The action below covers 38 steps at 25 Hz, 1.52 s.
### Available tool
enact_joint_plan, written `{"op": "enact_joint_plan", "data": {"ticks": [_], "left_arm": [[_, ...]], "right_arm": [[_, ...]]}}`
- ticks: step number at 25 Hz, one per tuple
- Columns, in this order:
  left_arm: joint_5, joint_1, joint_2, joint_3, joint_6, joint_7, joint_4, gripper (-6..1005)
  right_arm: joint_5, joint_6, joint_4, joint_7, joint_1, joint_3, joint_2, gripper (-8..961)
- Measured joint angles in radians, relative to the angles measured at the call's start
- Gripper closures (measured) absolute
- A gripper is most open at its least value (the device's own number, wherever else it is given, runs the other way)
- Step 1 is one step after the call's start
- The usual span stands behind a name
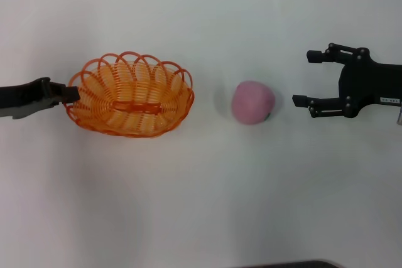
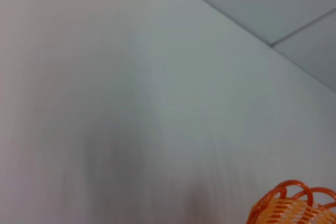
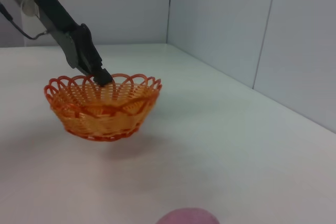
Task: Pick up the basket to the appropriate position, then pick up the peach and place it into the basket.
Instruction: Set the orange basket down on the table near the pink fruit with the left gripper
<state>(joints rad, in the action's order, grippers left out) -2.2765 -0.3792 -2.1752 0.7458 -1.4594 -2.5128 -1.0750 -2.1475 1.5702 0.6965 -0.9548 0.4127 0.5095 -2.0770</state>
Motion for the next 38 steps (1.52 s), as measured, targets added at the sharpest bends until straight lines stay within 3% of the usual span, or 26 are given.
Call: {"op": "enact_joint_plan", "data": {"ticks": [7, 18, 27, 38], "left_arm": [[0.043, 0.054, 0.000, 0.065, 0.015, -0.015, -0.050, 956], [0.158, 0.193, 0.000, 0.262, 0.100, -0.084, -0.168, 957], [0.202, 0.252, 0.000, 0.362, 0.175, -0.100, -0.189, 957], [0.213, 0.274, 0.000, 0.443, 0.268, -0.105, -0.191, 956]], "right_arm": [[0.000, -0.002, 0.001, 0.000, 0.000, -0.001, -0.002, 28], [0.000, -0.006, 0.002, 0.003, 0.000, -0.004, -0.001, 28], [0.002, -0.007, 0.002, 0.002, -0.001, -0.004, -0.001, 28], [0.003, -0.007, 0.002, 0.005, 0.000, -0.015, -0.002, 29]]}}
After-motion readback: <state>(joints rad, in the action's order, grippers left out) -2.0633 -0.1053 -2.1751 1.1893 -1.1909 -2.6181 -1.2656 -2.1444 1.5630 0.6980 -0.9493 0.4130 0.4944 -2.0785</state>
